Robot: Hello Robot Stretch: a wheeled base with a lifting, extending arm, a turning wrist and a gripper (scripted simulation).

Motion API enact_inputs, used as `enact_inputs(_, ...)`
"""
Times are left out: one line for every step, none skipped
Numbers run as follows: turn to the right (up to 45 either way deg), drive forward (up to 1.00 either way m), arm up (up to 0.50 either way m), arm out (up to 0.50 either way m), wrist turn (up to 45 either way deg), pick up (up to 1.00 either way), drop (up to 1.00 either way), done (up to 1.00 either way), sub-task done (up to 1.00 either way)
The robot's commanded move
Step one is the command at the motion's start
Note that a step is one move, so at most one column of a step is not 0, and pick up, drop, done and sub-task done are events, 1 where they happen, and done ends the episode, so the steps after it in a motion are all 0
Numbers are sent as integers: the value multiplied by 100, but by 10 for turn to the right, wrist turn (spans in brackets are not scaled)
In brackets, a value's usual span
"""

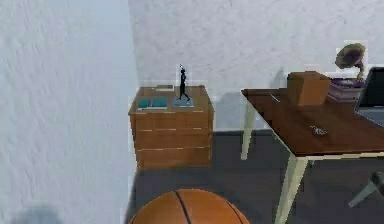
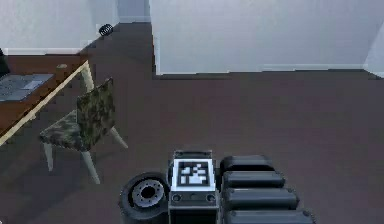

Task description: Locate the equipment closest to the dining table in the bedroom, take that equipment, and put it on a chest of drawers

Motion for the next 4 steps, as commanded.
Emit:
enact_inputs(0,100,0,0,0,0,0,0,0)
enact_inputs(-150,0,0,0,0,0,0,0,0)
enact_inputs(0,15,0,0,0,0,0,0,0)
enact_inputs(210,0,0,0,0,0,0,0,0)
